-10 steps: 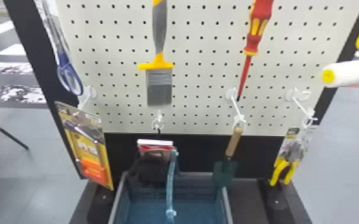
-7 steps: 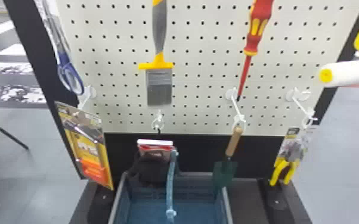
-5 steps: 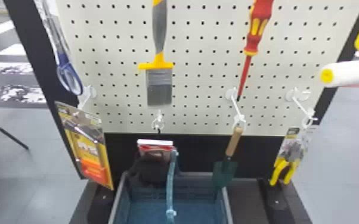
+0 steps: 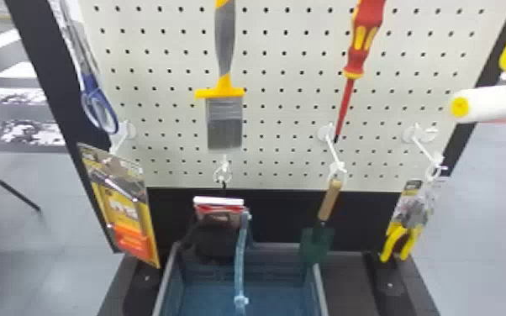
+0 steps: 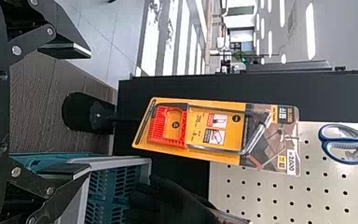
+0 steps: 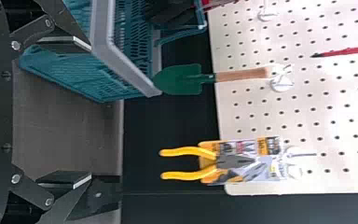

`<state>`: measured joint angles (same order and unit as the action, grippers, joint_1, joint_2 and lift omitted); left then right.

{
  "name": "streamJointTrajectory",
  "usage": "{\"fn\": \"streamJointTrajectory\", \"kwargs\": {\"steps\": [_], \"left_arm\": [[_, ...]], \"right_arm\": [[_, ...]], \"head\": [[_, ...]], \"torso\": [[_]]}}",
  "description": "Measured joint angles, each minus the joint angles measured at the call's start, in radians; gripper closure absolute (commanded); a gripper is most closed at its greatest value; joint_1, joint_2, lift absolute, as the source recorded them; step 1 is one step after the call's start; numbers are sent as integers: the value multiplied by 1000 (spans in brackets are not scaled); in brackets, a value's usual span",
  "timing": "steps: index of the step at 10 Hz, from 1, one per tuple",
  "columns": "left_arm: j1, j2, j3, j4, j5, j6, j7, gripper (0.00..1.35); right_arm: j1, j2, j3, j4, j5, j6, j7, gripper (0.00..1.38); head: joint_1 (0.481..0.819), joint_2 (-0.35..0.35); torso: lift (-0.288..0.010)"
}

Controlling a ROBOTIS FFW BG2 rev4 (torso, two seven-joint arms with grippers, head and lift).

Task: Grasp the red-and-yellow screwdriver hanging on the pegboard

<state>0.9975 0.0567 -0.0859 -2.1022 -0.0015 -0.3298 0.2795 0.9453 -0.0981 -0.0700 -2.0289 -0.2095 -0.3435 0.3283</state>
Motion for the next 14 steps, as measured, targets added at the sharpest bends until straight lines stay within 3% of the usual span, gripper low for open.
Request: {"fn": "streamJointTrajectory", "kwargs": {"steps": [8, 14], "left_arm": [[5, 0, 2, 0, 3, -2, 0, 407], [4, -1, 2, 0, 3, -1, 0, 407]], "right_arm": [[-41, -16, -22, -388, 42, 224, 11, 318], [-196, -15, -104, -486, 87, 342, 174, 315]], "head": [[549, 0], [549, 0]], "torso": [[-100], [-100]]}}
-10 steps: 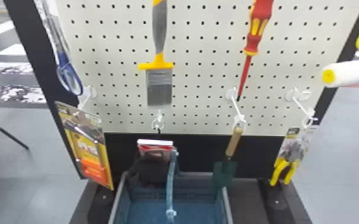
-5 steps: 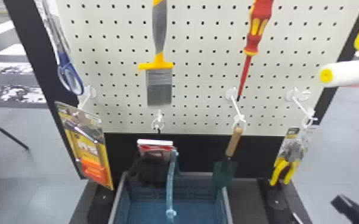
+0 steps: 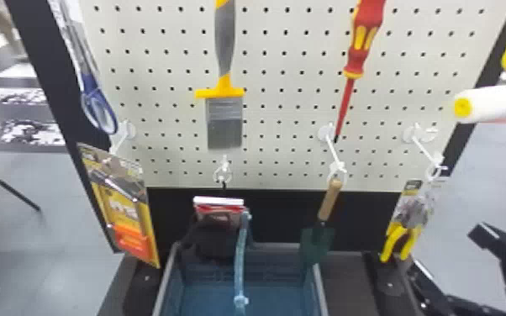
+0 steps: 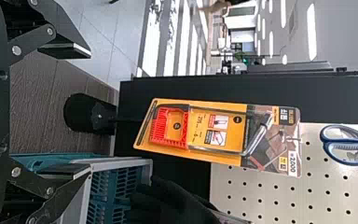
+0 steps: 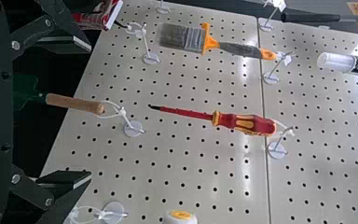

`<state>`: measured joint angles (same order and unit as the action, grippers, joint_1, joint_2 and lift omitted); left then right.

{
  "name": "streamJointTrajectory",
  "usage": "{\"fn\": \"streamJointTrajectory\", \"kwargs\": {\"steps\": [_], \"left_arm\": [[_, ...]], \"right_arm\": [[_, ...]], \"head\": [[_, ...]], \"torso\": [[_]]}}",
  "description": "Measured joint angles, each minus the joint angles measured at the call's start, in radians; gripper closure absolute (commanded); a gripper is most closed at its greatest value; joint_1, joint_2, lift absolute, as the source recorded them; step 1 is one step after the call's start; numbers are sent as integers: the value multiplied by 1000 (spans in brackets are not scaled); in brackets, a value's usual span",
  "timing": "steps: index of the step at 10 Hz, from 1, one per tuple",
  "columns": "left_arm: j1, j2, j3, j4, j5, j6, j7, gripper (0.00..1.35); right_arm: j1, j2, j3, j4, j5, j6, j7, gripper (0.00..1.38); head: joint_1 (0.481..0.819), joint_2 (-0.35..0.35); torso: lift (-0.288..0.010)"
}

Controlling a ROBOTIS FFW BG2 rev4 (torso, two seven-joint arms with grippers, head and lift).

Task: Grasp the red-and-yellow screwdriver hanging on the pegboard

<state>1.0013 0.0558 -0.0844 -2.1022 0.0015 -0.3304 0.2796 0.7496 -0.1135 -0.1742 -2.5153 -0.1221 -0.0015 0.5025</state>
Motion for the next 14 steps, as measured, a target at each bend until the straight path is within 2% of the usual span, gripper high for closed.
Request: {"fn": "streamJointTrajectory", "kwargs": {"steps": [3, 5, 7, 9, 11, 12, 14], "left_arm": [[-2, -1, -1, 0, -1, 2, 0, 407], [-3, -1, -3, 0, -2, 3, 0, 407], [-7, -1, -4, 0, -2, 7, 0, 407], [-16, 1, -7, 0, -4, 14, 0, 407], [-24, 5, -10, 0, -5, 17, 0, 407], [-29, 8, -11, 0, -5, 18, 0, 407], [-37, 11, -15, 0, -5, 23, 0, 407]], "right_arm": [[-158, 0, -35, -3, 22, 85, 161, 306], [-248, 0, -49, 26, -2, 105, 194, 298], [-321, -9, -52, 81, -79, 113, 208, 279], [-395, -35, -41, 127, -171, 117, 222, 260], [-478, -75, 15, 161, -263, 123, 224, 260], [-515, -94, 43, 170, -293, 124, 223, 257], [-561, -117, 67, 195, -344, 123, 225, 256]], "head": [[549, 0], [549, 0], [549, 0], [549, 0], [549, 0], [549, 0], [549, 0]], "torso": [[-100], [-100], [-100], [-100], [-100], [-100], [-100]]}}
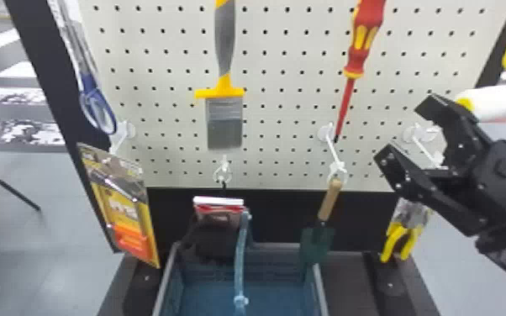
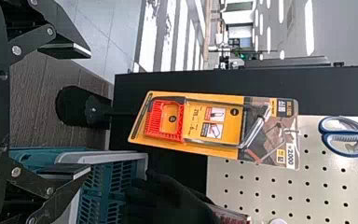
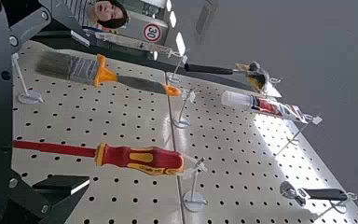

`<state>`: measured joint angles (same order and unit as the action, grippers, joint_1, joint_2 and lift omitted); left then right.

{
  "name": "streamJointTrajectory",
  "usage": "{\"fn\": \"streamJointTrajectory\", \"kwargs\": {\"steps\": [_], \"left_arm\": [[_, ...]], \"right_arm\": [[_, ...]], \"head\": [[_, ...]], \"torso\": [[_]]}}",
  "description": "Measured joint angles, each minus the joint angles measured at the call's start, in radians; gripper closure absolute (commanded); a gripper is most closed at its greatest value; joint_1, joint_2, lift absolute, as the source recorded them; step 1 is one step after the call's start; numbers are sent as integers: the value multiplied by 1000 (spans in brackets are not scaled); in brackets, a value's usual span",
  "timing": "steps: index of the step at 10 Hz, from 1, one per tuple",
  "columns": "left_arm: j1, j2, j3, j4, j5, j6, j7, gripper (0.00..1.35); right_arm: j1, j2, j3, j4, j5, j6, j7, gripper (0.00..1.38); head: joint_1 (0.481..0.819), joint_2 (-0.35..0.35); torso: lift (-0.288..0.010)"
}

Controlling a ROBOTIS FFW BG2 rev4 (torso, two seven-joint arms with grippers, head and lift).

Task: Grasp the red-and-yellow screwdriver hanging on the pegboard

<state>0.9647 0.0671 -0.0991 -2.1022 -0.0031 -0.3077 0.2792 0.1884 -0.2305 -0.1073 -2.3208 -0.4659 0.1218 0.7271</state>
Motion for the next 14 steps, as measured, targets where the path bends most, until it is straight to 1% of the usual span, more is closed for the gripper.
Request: {"fn": "streamJointTrajectory", "kwargs": {"steps": [1, 3, 5, 9, 11, 14], "left_arm": [[1, 0, 1, 0, 2, -1, 0, 407], [2, 2, 2, 0, 3, -4, 0, 409], [-3, 4, 0, 0, 3, -2, 0, 409], [-9, 5, -5, 0, 3, 4, 0, 409], [-15, 6, -8, 2, 2, 8, 0, 409], [-20, 8, -12, 4, 2, 9, 0, 409]], "right_arm": [[-13, -3, -3, 9, -20, -5, 0, 254], [-67, -12, -46, -6, -10, -10, 0, 254], [-138, -15, -65, 1, 0, -21, -2, 254], [-216, -15, -65, 83, 12, -38, -11, 249], [-277, -15, -42, 148, 0, -54, -12, 245], [-347, -15, 43, 261, -66, -78, -17, 245]], "head": [[549, 0], [549, 0], [549, 0], [549, 0], [549, 0], [549, 0]], "torso": [[-100], [-100], [-100], [-100], [-100], [-100]]}}
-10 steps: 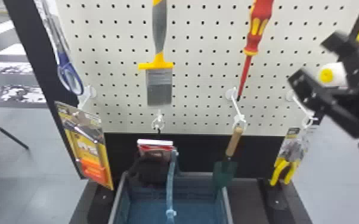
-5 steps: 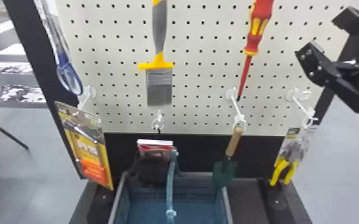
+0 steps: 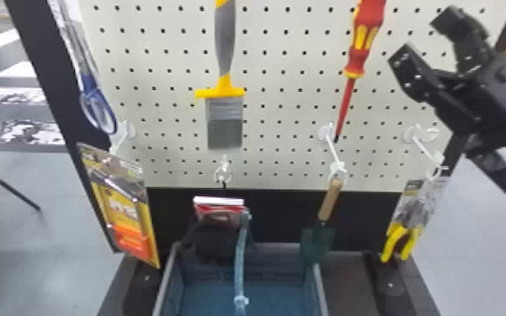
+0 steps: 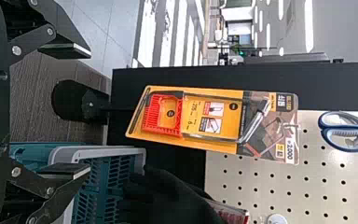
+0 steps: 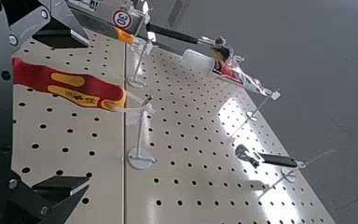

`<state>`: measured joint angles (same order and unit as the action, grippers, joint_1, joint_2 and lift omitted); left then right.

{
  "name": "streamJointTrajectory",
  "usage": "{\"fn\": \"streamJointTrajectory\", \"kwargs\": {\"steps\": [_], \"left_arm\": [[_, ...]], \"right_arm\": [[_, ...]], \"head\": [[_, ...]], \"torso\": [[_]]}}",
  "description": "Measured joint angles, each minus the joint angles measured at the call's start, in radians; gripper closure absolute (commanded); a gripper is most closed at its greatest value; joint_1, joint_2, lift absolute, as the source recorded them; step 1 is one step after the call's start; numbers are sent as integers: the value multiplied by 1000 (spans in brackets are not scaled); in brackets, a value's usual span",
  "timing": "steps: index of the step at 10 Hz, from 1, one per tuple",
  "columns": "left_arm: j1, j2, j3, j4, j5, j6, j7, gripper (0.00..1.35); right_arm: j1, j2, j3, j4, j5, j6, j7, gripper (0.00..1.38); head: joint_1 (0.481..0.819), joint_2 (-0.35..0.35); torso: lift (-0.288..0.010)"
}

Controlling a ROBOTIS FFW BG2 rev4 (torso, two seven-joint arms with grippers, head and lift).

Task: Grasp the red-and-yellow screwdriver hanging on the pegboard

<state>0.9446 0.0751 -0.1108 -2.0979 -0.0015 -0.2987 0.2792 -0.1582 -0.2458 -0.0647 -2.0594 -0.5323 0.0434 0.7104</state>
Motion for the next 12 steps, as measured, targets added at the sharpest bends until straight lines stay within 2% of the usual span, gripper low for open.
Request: {"fn": "streamJointTrajectory", "kwargs": {"steps": [3, 6, 7, 10, 11, 12], "left_arm": [[-11, 0, -5, 10, 0, 1, 0, 409], [-10, 0, -6, 13, 1, 2, 0, 409], [-11, 0, -6, 13, 1, 2, 0, 409], [-16, 0, -10, 15, 1, 3, 0, 409], [-15, 0, -10, 15, 1, 2, 0, 409], [-15, 0, -10, 15, 2, 2, 0, 409]], "right_arm": [[-59, -1, 88, 106, -65, -28, -9, 237], [-71, -1, 106, 121, -78, -35, -15, 186], [-78, -1, 115, 128, -85, -39, -24, 105], [-97, 5, 148, 149, -109, -54, -44, 94], [-97, 9, 154, 149, -109, -59, -47, 254], [-97, 11, 157, 149, -110, -62, -48, 556]], "head": [[549, 0], [549, 0], [549, 0], [549, 0], [549, 0], [549, 0]], "torso": [[-100], [-100], [-100], [-100], [-100], [-100]]}}
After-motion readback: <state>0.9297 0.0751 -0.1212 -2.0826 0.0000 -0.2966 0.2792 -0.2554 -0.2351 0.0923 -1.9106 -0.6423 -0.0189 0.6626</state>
